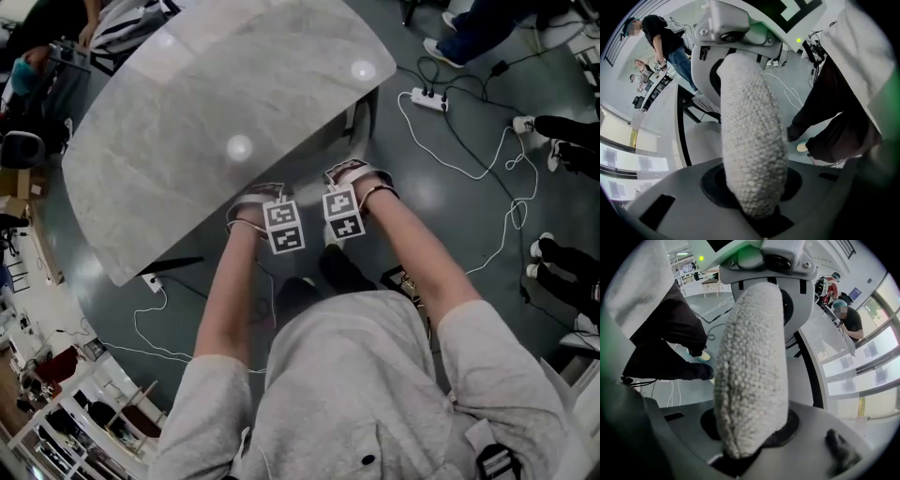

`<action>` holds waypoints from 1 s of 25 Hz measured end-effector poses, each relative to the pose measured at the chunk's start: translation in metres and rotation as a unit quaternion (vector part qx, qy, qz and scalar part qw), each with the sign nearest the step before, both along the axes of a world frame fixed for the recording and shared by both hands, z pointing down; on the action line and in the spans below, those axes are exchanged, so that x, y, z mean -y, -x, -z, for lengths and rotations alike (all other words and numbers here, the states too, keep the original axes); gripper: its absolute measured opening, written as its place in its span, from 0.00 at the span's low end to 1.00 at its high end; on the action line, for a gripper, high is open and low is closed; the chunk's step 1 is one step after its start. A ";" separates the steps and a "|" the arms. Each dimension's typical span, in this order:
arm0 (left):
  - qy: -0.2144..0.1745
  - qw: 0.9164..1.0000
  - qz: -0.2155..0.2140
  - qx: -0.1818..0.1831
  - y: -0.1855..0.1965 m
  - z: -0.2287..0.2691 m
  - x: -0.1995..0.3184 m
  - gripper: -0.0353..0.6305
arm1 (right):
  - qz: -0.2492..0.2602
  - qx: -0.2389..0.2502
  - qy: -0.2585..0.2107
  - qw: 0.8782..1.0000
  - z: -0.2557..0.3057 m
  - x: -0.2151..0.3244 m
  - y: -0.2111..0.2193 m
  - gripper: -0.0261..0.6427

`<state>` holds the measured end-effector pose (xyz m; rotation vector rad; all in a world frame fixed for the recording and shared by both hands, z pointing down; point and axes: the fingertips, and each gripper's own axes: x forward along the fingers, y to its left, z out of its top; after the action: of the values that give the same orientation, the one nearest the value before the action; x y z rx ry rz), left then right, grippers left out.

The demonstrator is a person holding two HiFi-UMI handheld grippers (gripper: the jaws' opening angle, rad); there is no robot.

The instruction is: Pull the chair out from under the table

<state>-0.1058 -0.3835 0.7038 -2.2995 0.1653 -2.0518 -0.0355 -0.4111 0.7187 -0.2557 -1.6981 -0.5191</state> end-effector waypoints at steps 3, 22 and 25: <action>-0.002 1.000 0.006 0.001 -0.003 -0.001 -0.002 0.22 | 0.009 -0.004 0.003 1.000 -0.001 -0.002 -0.004 0.20; 0.007 1.000 -0.016 -0.001 0.006 0.002 -0.050 0.22 | -0.009 -0.011 0.017 1.000 0.002 -0.055 0.003 0.19; 0.007 1.000 -0.020 -0.001 0.007 0.003 -0.059 0.22 | -0.013 -0.011 0.017 1.000 0.003 -0.065 0.004 0.19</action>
<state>-0.1127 -0.3244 0.7006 -2.2950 0.1039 -2.0381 -0.0393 -0.3463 0.7161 -0.2622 -1.6880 -0.4670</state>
